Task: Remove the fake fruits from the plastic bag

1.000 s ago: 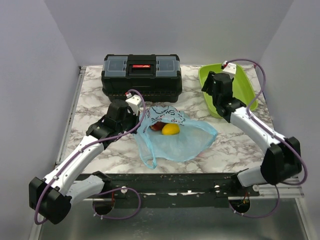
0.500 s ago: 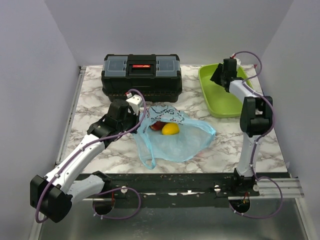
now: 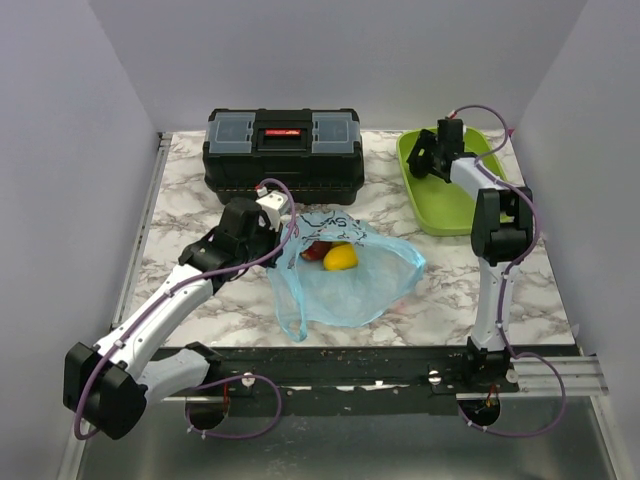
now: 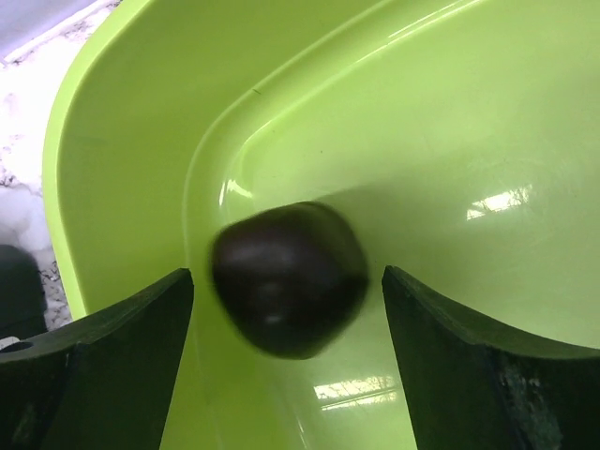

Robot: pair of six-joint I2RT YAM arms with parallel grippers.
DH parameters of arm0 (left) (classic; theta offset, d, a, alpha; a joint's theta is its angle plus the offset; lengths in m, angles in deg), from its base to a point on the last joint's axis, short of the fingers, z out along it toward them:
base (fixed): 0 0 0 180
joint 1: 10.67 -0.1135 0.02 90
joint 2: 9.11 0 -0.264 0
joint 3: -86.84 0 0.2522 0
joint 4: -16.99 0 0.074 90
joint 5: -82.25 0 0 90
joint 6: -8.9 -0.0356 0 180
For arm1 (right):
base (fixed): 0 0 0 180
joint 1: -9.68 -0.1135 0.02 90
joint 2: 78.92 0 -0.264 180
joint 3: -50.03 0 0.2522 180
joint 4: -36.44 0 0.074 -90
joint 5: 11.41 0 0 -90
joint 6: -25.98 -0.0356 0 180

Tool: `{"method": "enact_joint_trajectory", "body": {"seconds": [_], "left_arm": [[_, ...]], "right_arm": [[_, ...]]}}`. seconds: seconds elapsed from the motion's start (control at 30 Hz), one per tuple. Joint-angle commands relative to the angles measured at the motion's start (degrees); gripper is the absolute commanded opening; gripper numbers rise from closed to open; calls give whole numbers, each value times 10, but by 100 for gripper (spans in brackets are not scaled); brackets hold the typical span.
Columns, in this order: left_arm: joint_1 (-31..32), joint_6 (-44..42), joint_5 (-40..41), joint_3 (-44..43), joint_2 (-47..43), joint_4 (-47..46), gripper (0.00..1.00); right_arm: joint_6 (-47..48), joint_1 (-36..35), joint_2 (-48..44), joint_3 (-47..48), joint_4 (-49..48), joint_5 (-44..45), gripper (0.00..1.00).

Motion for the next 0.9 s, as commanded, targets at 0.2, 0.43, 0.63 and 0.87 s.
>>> {"method": "enact_joint_trajectory", "body": {"seconds": [0.2,0.43,0.63,0.87], "left_arm": [[-4,0,-28,-6,6,-9,0],[-4,1,-40,-8,11,-8,0],[-5,3,-45,-10,15,-8,0],[-5,6,-55,-13,24,-6,0]], "right_arm": [[23,0,-43,-7,17,-16,92],[16,0,-207,-176,-31,-33,92],[6,0,-389,-380,-70,-50,92],[2,-1,-554,-483,-22,-110,90]]}}
